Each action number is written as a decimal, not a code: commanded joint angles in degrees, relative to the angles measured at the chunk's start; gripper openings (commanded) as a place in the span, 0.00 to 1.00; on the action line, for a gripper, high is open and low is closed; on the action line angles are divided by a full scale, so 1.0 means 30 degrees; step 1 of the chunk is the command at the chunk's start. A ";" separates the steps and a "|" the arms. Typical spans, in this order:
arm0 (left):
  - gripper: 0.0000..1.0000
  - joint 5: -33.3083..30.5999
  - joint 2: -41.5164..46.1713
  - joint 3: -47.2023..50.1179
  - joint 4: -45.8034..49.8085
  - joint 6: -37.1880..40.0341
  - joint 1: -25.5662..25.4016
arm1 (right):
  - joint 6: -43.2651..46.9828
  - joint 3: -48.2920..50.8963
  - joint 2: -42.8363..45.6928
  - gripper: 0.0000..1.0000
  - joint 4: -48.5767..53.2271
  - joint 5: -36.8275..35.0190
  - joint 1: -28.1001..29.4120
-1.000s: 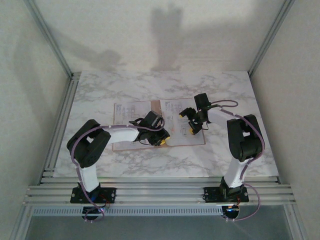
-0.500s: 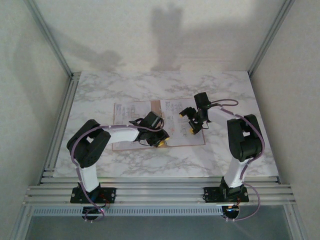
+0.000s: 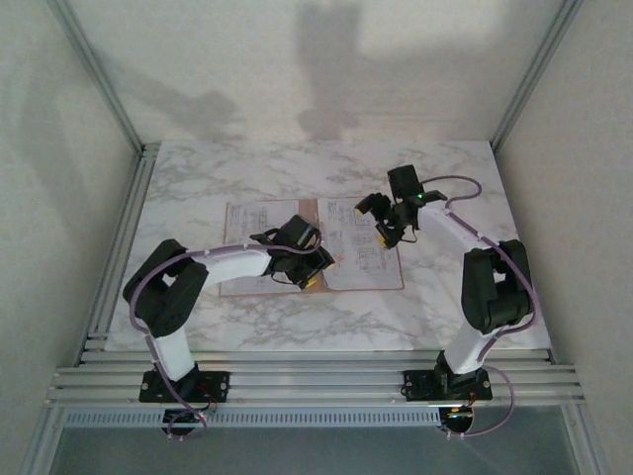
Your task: Put the files into the folder
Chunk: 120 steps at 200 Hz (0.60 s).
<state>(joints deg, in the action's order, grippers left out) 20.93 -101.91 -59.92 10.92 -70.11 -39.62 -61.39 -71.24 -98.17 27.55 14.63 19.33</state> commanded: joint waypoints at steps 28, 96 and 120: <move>0.47 -0.1131 0.1894 0.0607 0.1457 0.0799 0.1775 | 0.2914 -0.3965 -0.2972 0.59 0.0272 0.0484 0.1105; 0.21 -0.1440 0.2998 0.3274 0.1681 0.2618 0.5093 | 0.4337 -1.1231 -0.8898 0.09 0.2329 0.1421 0.2431; 0.18 -0.1539 0.3028 0.3927 0.1623 0.3191 0.6008 | 0.4218 -1.2872 -1.0519 0.01 0.2823 0.1357 0.2557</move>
<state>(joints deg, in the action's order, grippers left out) 17.89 -94.48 -49.84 14.24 -63.64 -23.68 -49.74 -104.92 -125.71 31.92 18.13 26.41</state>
